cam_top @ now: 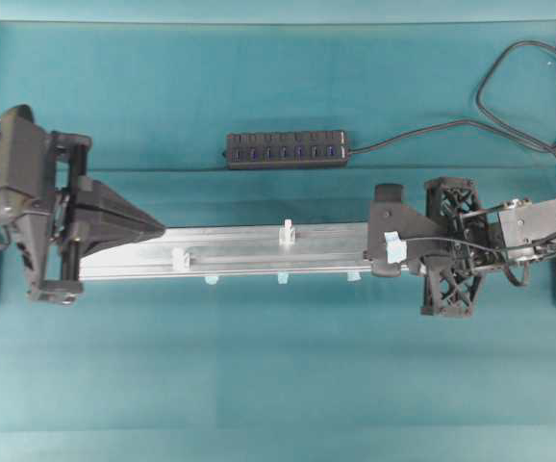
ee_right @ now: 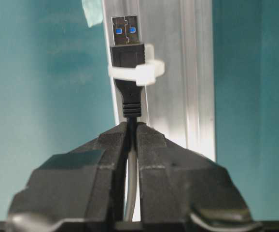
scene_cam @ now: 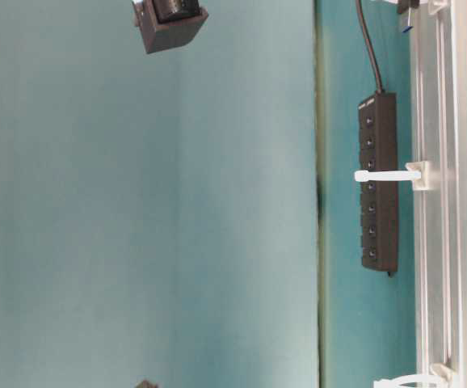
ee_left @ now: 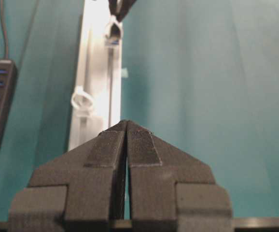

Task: Pass the USB cable through three rings with both arms.
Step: 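Bring the left gripper to the plug beyond the right ring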

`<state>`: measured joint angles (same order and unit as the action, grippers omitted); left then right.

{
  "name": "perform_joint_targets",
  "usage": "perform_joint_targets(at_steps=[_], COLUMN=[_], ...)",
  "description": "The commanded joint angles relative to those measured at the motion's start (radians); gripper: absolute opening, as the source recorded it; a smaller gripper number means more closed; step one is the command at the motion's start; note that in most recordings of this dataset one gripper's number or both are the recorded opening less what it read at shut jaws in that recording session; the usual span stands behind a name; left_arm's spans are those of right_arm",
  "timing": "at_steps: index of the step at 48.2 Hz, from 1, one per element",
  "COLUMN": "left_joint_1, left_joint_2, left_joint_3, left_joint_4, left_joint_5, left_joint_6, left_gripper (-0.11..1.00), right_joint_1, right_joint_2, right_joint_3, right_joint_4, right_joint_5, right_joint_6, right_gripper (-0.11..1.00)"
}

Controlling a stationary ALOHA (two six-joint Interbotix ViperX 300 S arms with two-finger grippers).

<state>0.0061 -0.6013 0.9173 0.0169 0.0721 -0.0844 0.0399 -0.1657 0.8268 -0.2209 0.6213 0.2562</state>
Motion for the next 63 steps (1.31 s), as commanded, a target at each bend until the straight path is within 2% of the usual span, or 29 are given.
perform_joint_targets(at_steps=[1,12,17,22,32,38,53,63], left_joint_1=[0.005,0.017,0.021,0.021,0.028,0.028,0.046,0.043], left_joint_2=[0.015,0.086,0.124,0.167,0.278,0.354,0.571,0.689], left_joint_3=[-0.035,-0.071,-0.086,-0.103,-0.153,-0.189,-0.299,-0.394], left_joint_4=[0.003,0.003,0.003,0.003,0.003,0.003,0.003,0.003], left_joint_5=[-0.009,-0.009,-0.014,-0.029,-0.072,-0.089,-0.21,-0.232], left_joint_6=[-0.002,0.0,0.002,0.005,0.006,0.009,0.025,0.075], left_gripper=[0.01,0.01,0.09,0.26,0.71,0.85,0.87,0.87], right_joint_1=[-0.005,-0.005,-0.008,-0.014,-0.031,-0.031,-0.031,-0.031], right_joint_2=[-0.003,-0.003,-0.003,-0.005,-0.006,-0.008,-0.023,-0.025], right_joint_3=[-0.014,-0.012,-0.008,-0.006,0.006,0.012,0.048,0.051], right_joint_4=[-0.003,-0.003,-0.003,-0.003,-0.003,-0.003,0.002,0.003], right_joint_5=[-0.006,-0.044,-0.067,-0.077,-0.103,-0.11,-0.196,-0.202], right_joint_6=[0.015,0.015,0.015,0.015,0.015,0.015,0.015,0.017], right_gripper=[-0.09,-0.09,-0.09,-0.09,-0.09,-0.09,-0.09,-0.09])
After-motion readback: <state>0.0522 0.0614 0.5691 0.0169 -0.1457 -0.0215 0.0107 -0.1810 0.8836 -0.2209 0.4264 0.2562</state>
